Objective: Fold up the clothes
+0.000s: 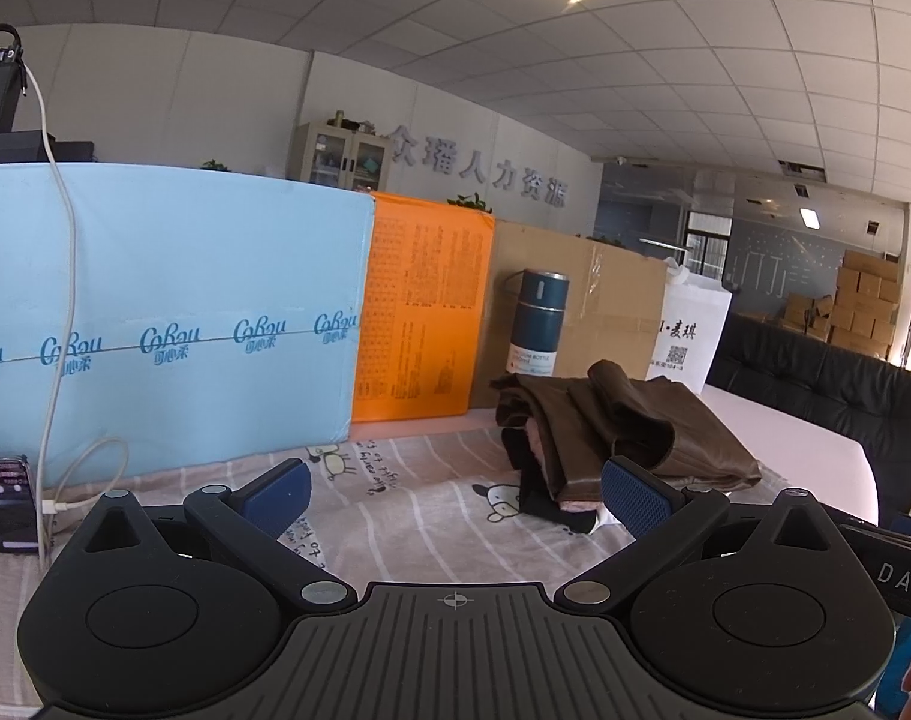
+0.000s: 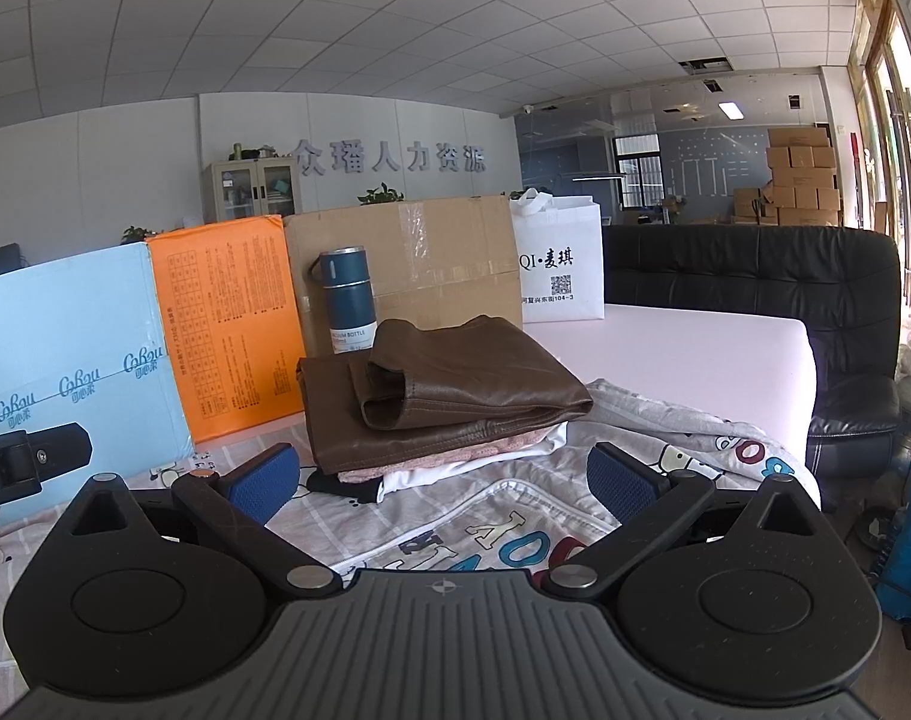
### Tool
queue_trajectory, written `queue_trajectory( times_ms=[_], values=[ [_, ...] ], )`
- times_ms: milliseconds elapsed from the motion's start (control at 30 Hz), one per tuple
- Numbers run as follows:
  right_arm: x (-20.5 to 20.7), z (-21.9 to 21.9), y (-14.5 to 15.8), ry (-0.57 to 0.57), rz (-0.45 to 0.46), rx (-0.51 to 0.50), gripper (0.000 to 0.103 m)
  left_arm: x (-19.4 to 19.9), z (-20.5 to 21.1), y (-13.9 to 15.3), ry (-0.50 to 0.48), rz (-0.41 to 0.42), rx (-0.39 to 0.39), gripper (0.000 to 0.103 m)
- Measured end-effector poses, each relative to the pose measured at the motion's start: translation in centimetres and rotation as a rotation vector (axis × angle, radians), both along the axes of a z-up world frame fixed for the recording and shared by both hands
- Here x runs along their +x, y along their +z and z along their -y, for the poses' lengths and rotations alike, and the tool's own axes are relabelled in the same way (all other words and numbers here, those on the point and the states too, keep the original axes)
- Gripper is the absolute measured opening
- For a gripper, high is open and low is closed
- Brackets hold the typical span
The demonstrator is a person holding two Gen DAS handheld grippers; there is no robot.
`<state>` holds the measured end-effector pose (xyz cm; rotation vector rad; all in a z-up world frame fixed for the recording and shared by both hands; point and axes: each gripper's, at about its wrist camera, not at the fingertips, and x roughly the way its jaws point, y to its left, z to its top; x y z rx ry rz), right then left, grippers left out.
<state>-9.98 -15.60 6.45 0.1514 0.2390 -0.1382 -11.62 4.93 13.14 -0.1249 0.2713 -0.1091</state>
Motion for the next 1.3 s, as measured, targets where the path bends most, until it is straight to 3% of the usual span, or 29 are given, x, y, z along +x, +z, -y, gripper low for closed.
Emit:
queue_trajectory(
  times_ms=[1300],
  values=[
    [0.03,-0.04,0.12,0.005,0.001,-0.003,0.103,-0.01,0.14,-0.04,-0.008,0.006,0.019,0.103]
  ],
)
